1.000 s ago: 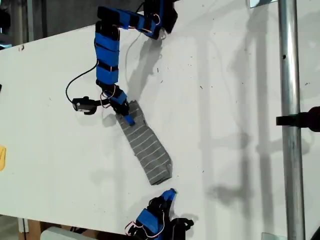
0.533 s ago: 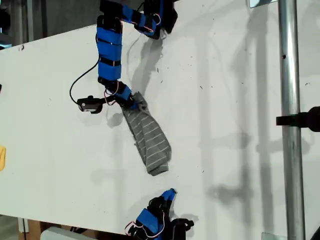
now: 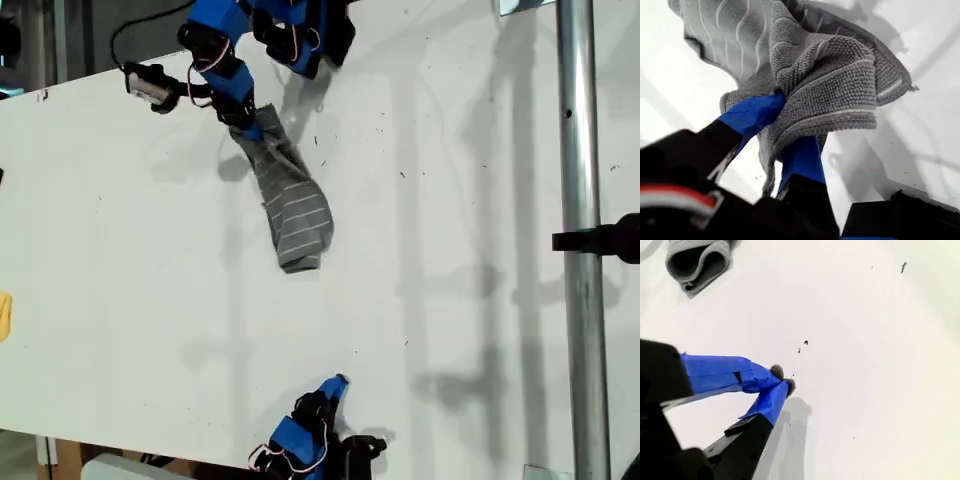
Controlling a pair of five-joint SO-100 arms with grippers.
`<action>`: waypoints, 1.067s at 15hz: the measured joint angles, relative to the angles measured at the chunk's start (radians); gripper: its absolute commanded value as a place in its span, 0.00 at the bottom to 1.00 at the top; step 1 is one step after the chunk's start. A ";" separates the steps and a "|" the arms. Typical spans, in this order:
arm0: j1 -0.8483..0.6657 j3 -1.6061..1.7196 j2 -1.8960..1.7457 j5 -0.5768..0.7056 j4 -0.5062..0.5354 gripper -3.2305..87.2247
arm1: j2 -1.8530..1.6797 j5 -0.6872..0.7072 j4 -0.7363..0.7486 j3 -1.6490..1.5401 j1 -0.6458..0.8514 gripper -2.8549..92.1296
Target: Grasp corners of a towel and fold twice.
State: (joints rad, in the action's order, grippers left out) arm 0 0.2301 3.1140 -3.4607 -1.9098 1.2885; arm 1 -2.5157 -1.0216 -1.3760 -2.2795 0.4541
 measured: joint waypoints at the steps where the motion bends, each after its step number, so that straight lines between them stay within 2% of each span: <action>1: -0.002 0.000 0.000 0.000 0.000 0.00 | 0.067 -0.043 0.052 0.063 -0.084 0.03; 3: -0.002 0.000 0.000 0.000 0.000 0.00 | 0.410 -0.084 0.196 0.307 -0.253 0.03; 4: -0.002 0.000 0.000 0.000 0.000 0.01 | 0.643 -0.086 0.241 0.479 -0.314 0.25; 5: -0.002 0.000 0.000 -0.006 0.000 0.01 | 0.897 -0.086 0.252 0.675 -0.360 0.32; 7: -0.002 0.000 0.000 -0.018 0.000 0.01 | 1.269 -0.087 0.252 1.022 -0.402 0.18; 9: -0.025 0.000 0.000 0.026 0.000 0.01 | 1.243 -0.100 0.198 1.075 -0.368 0.18; 11: -0.081 0.000 0.000 0.117 0.000 0.01 | 1.063 -0.084 0.129 1.054 -0.284 0.18; 13: -0.098 0.000 0.000 0.198 0.000 0.01 | 0.802 -0.069 0.092 0.894 -0.172 0.15; 16: -0.103 0.000 0.000 0.396 0.000 0.01 | 0.426 -0.078 0.058 0.499 -0.161 0.09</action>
State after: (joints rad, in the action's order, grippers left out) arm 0 0.1273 3.1140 -3.4607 -1.5140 1.2885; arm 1 -2.0893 -1.0999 -1.3177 -1.7810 0.2930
